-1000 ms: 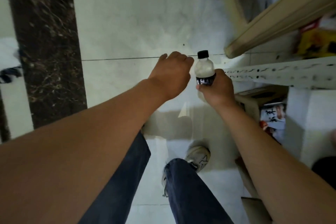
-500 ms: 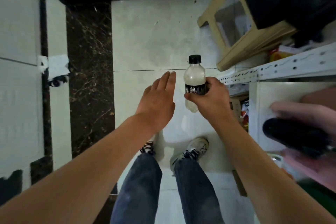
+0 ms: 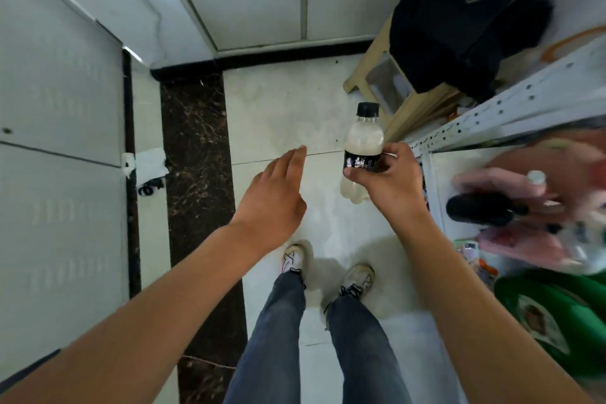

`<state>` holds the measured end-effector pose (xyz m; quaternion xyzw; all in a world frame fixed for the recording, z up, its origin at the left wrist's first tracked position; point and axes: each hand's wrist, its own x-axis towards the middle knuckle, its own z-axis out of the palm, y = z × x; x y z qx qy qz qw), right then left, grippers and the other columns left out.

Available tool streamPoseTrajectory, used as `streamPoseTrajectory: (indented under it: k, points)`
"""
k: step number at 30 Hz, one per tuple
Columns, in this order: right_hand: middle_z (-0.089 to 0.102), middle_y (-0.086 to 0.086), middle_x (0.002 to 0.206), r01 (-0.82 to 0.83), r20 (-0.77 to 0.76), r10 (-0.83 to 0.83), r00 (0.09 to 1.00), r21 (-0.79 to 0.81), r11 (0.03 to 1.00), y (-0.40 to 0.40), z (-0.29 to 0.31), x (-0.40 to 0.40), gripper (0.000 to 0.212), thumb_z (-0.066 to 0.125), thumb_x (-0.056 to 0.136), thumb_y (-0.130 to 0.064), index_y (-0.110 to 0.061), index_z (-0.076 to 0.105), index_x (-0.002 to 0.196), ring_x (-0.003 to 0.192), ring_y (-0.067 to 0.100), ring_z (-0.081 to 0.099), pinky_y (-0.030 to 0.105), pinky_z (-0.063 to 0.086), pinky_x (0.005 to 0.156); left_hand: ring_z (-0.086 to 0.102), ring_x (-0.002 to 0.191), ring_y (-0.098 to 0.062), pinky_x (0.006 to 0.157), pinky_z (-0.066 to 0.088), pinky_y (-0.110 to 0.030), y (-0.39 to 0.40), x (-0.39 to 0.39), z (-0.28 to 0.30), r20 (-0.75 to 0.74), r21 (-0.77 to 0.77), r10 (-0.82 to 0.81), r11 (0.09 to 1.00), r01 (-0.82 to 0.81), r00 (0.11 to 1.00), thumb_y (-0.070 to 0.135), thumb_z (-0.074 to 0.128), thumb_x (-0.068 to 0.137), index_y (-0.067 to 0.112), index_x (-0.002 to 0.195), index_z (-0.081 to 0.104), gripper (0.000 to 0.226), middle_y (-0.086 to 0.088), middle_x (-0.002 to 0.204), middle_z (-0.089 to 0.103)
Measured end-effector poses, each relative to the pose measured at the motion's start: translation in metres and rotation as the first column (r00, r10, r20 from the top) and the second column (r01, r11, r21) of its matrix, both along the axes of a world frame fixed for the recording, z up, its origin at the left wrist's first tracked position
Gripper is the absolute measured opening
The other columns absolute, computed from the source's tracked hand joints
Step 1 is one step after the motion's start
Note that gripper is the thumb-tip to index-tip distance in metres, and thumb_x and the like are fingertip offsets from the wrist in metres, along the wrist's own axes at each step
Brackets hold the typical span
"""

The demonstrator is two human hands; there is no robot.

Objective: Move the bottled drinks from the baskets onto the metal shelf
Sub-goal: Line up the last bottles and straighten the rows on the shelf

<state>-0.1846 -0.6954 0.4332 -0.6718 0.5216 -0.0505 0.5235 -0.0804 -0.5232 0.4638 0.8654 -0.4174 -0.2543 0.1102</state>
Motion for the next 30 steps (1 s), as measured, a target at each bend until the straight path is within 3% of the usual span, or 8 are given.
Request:
streamPoseTrajectory:
  k: [6,10,15,23,30]
  points:
    - [0.069,-0.009,0.105,0.006,0.101,-0.001,0.995,-0.048,0.999,0.023,0.083,-0.008,0.069,0.094,0.059,-0.029,-0.028,0.05,0.112,0.093,0.004,0.067,0.019,0.05,0.077,0.02,0.145,-0.02,0.118,0.023,-0.036,0.016,-0.006,0.076,0.065,-0.084,-0.003,0.996,0.008,0.998,0.015,0.049,0.094,0.012,0.154,0.011,0.071,-0.006,0.159,0.02]
    - [0.071,-0.008,0.106,0.025,0.214,-0.012,0.977,-0.058,0.998,0.034,0.138,-0.016,0.07,0.095,0.058,-0.028,-0.026,0.05,0.113,0.093,0.004,0.069,0.027,0.057,0.084,0.023,0.144,-0.02,0.117,0.027,-0.037,0.021,-0.023,0.134,0.123,-0.176,0.04,0.984,-0.018,0.992,0.018,0.052,0.093,0.014,0.153,0.014,0.071,-0.005,0.158,0.023]
    - [0.07,-0.007,0.106,-0.008,0.328,0.034,0.944,-0.081,0.997,0.037,0.204,-0.028,0.072,0.094,0.057,-0.03,-0.024,0.051,0.114,0.097,0.007,0.068,0.03,0.057,0.085,0.028,0.141,-0.02,0.111,0.02,-0.025,0.033,-0.051,0.197,0.169,-0.3,0.109,0.952,-0.054,0.98,0.019,0.056,0.092,0.017,0.152,0.018,0.071,-0.005,0.155,0.03]
    - [0.068,-0.013,0.098,0.049,0.448,0.046,0.893,-0.198,0.979,0.04,0.3,-0.063,0.064,0.093,0.061,-0.033,-0.029,0.052,0.111,0.084,-0.009,0.064,0.009,0.05,0.065,0.033,0.139,-0.023,0.111,0.031,-0.033,0.032,-0.077,0.278,0.184,-0.395,0.117,0.918,-0.036,0.976,0.022,0.055,0.093,0.018,0.153,0.02,0.069,-0.006,0.155,0.031]
    - [0.07,-0.008,0.103,0.18,0.538,0.015,0.843,-0.307,0.934,0.038,0.388,-0.103,0.062,0.091,0.062,-0.033,-0.027,0.054,0.111,0.091,0.004,0.069,0.03,0.059,0.076,0.04,0.132,-0.02,0.104,0.036,-0.031,0.0,-0.088,0.36,0.237,-0.523,0.01,0.844,0.119,0.971,0.019,0.055,0.093,0.022,0.151,0.027,0.064,-0.002,0.151,0.035]
